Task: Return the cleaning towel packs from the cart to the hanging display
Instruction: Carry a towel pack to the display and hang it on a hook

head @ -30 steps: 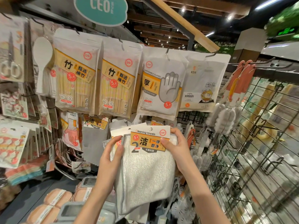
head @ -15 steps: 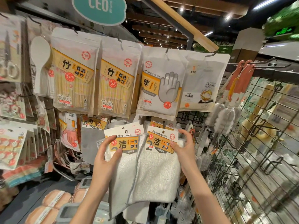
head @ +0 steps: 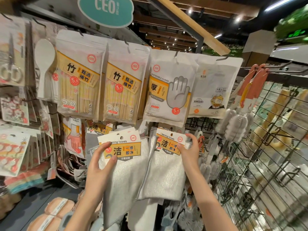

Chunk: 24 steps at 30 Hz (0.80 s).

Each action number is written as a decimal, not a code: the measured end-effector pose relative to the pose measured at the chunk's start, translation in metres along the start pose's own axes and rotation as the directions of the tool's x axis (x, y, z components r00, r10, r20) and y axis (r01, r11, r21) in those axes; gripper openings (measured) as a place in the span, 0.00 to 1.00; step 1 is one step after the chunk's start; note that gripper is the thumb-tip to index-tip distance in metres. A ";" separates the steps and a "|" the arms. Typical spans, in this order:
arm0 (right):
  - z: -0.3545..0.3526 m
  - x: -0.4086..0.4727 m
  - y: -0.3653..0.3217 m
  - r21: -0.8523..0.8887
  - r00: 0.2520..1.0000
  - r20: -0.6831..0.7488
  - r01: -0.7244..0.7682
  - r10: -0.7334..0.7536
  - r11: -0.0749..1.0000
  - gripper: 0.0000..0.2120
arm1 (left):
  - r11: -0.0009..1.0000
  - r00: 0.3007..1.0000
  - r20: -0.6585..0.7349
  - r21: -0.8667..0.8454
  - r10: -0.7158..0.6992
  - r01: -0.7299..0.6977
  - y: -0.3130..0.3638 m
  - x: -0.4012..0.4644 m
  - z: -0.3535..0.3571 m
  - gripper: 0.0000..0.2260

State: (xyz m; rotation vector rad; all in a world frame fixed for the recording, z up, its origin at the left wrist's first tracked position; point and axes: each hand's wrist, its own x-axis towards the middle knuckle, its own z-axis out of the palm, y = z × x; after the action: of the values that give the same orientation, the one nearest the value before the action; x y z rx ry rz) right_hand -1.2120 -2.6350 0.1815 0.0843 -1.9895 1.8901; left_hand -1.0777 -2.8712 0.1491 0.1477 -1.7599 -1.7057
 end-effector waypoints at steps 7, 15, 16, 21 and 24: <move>-0.002 -0.002 0.013 -0.074 0.996 -0.073 0.036 -0.041 0.997 0.20 | 1.000 1.000 -0.009 -0.012 -0.013 0.013 -0.004 0.002 -0.003 0.20; 0.011 0.013 0.014 -0.248 0.999 0.001 0.044 -0.045 0.968 0.10 | 1.000 1.000 -0.001 -0.005 -0.011 0.011 0.002 0.004 0.003 0.20; 0.011 0.016 0.014 -0.250 0.999 0.025 0.033 -0.028 0.968 0.11 | 1.000 1.000 0.000 -0.009 -0.013 0.013 0.002 0.004 0.003 0.20; 0.014 0.027 0.005 -0.366 0.986 0.151 -0.011 0.071 0.931 0.18 | 1.000 1.000 0.002 -0.007 -0.002 0.002 0.003 0.005 0.003 0.19; 0.013 0.026 0.003 -0.365 0.973 0.206 -0.019 0.100 0.931 0.22 | 1.000 1.000 -0.002 -0.006 0.011 -0.011 0.006 0.003 0.002 0.19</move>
State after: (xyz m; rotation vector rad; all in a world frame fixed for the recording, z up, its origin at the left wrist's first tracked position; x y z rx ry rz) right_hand -1.2398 -2.6419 0.1865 0.1381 -2.4866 1.5723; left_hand -1.0789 -2.8697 0.1554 0.1364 -1.7508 -1.7022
